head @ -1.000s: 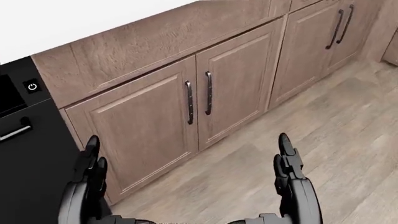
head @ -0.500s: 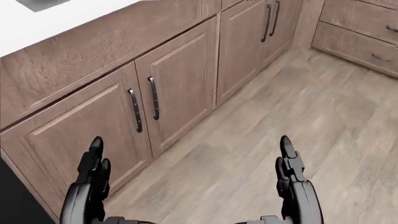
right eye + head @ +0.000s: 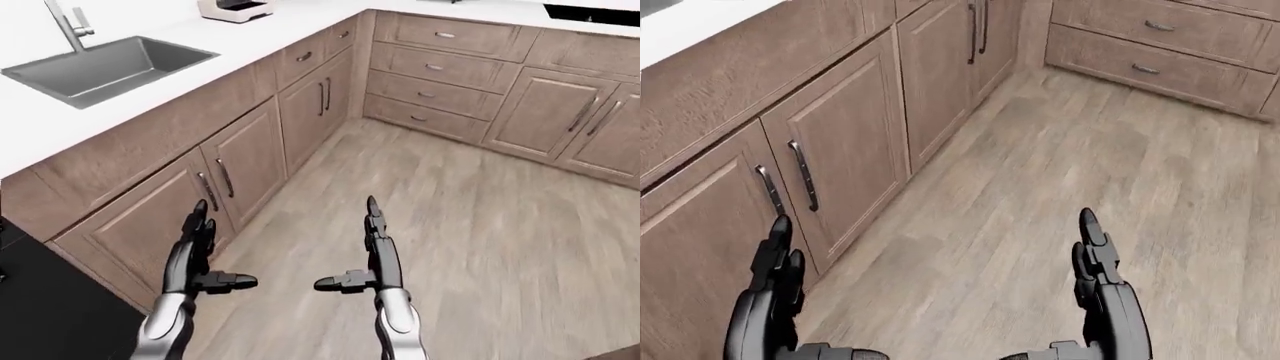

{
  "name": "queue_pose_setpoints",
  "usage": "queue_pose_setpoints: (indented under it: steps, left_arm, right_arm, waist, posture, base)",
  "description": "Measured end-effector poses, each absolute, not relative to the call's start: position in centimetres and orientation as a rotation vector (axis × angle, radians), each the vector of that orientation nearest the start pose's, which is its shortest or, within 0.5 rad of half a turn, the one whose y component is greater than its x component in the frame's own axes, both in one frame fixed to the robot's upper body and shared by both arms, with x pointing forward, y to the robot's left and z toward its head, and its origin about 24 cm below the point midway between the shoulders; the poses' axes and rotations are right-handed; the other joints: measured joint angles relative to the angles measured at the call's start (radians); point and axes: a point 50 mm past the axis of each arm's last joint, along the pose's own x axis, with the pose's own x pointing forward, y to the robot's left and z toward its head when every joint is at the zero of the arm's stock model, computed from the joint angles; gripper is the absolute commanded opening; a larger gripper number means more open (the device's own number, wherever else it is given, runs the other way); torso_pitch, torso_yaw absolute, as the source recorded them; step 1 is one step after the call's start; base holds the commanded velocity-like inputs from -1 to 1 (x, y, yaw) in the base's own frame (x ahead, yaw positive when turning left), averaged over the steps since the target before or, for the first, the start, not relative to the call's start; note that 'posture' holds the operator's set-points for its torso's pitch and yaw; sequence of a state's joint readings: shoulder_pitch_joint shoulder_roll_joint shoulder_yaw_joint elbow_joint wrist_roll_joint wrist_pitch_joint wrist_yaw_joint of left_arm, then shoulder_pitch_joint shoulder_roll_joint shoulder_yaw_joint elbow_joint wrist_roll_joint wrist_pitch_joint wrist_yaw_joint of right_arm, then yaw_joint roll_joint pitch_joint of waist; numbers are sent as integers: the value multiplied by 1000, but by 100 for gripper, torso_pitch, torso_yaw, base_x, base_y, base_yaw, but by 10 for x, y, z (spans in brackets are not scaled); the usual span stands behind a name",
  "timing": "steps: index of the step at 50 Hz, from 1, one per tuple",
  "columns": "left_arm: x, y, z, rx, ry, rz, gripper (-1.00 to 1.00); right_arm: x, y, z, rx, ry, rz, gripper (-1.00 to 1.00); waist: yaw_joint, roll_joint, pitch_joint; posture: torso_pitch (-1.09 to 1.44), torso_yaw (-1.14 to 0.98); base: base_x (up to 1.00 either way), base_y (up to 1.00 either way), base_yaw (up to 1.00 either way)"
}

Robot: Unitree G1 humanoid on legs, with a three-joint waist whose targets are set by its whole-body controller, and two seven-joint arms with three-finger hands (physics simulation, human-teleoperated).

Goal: Navigate to the shelves.

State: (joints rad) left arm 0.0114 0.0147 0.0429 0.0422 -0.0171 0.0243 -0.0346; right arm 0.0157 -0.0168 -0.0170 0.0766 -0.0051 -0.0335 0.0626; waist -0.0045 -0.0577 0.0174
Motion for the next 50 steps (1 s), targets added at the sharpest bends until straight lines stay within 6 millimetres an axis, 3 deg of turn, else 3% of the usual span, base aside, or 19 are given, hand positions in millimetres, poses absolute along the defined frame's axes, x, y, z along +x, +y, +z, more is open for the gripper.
queue_pose_setpoints:
  steps: [5,11,13,19,25,28,34,39,42,44,47,50]
  left_arm:
    - [249,154,21,-11,107,-22,100]
    - [250,159,27,-6,78,-2,100]
    - [250,158,27,-6,73,-3,100]
    - [247,167,20,2,110,29,100]
    - [249,163,25,1,84,14,100]
    - [250,163,27,-1,75,13,100]
    - [249,155,21,-10,105,-20,100]
    - [250,159,26,-6,80,-3,100]
    - [250,159,27,-5,73,-2,100]
    - [250,163,25,2,86,11,100]
    - [247,167,21,2,108,28,100]
    - [249,165,23,2,96,22,100]
  right_arm:
    - [245,-163,16,-20,99,-1,100]
    - [249,-159,20,-13,80,15,100]
    - [249,-159,21,-14,73,16,100]
    - [247,-151,16,-4,99,49,100]
    - [249,-154,23,-9,65,36,100]
    - [249,-154,24,-11,57,38,100]
    - [246,-163,16,-18,97,-1,100]
    - [248,-159,20,-16,76,17,100]
    - [249,-158,21,-17,66,22,100]
    - [249,-153,19,-7,76,35,100]
    - [247,-151,15,-6,98,49,100]
    - [248,-153,18,-9,84,40,100]
  waist:
    - [-19,27,5]
    - [-3,97,26]
    - [0,135,22]
    - [13,115,14]
    - [14,42,14]
    - [5,-5,2]
    - [-16,33,9]
    - [-3,89,26]
    - [4,144,19]
    - [17,129,26]
    - [13,125,16]
    - [12,90,13]
  posture:
    - [0,0]
    - [0,0]
    - [0,0]
    - [0,0]
    - [0,0]
    - [0,0]
    - [0,0]
    - [0,0]
    - [0,0]
    - [0,0]
    - [0,0]
    - [0,0]
  base:
    - [0,0,-37]
    - [0,0,-37]
    - [0,0,-38]
    - [0,0,-37]
    - [0,0,-37]
    - [0,0,-37]
    - [0,0,-37]
    - [0,0,-37]
    - [0,0,-38]
    - [0,0,-38]
    - [0,0,-37]
    - [0,0,-38]
